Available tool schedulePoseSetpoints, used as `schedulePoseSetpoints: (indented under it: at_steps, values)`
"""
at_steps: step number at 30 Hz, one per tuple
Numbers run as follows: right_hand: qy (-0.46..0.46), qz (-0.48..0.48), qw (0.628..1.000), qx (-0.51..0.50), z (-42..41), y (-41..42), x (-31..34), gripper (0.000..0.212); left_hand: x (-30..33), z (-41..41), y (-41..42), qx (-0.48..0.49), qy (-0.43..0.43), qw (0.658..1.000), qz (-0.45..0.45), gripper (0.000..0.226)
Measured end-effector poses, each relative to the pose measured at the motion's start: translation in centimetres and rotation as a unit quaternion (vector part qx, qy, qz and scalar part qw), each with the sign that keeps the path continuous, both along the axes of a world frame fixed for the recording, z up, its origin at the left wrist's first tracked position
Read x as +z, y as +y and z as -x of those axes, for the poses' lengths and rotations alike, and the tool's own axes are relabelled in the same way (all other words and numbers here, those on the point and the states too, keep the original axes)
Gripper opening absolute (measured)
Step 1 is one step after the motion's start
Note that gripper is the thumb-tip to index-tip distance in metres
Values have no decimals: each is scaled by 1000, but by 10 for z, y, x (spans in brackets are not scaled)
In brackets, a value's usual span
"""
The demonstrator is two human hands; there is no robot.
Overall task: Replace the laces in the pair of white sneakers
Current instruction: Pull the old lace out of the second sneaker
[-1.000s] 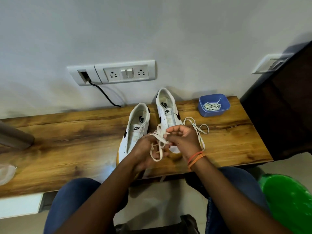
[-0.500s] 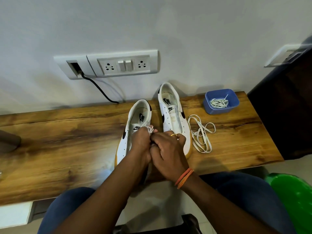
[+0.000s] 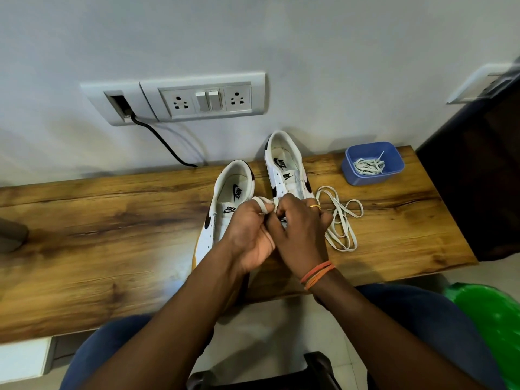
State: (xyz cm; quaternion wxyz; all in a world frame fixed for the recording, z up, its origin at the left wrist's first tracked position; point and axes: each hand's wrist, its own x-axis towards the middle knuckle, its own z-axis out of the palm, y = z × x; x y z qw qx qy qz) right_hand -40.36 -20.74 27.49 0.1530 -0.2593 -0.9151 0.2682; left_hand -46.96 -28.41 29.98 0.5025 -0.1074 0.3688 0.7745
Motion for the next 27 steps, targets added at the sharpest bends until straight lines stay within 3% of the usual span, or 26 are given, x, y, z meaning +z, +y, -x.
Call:
schedulePoseSetpoints:
  at_steps: [5, 7, 9, 11, 14, 17, 19, 21, 23, 25, 27]
  values:
    - [42, 189, 978, -82, 4, 7, -2, 31, -1, -2, 3, 11, -33, 999, -31, 37]
    - [61, 219, 969, -98, 5, 11, -2, 34, -1, -1, 2, -3, -31, 999, -37, 43]
    - [43, 169, 983, -58, 3, 8, -1, 18, 0, 2, 0, -14, -38, 997, -73, 46]
    - [16, 65, 998, 4, -1, 3, -1, 8, 4, 2, 0, -26, -32, 997, -67, 33]
    - [-4, -56, 995, 79, -7, -5, 5, 14, -10, 1, 5, 6, 47, 993, 104, 36]
    - [-48, -58, 983, 169, -9, 3, 12, 17, -20, -2, 8, 64, 121, 972, 190, 32]
    - [-54, 18, 978, 200, -9, 20, 18, 19, -24, -2, 8, 69, 190, 953, 225, 30]
    - [-27, 140, 973, 181, -11, 44, 27, 11, -24, -3, 9, 56, 260, 930, 255, 30]
    - [10, 192, 976, 101, -13, 71, 27, 4, -24, -2, 8, 61, 256, 927, 266, 27]
    - [-19, 103, 994, 16, -13, 103, 9, 5, -24, -1, 7, 66, 202, 942, 258, 24]
    - [-149, 42, 988, -24, -12, 127, -20, 34, -26, -2, 7, 52, 175, 948, 262, 24]
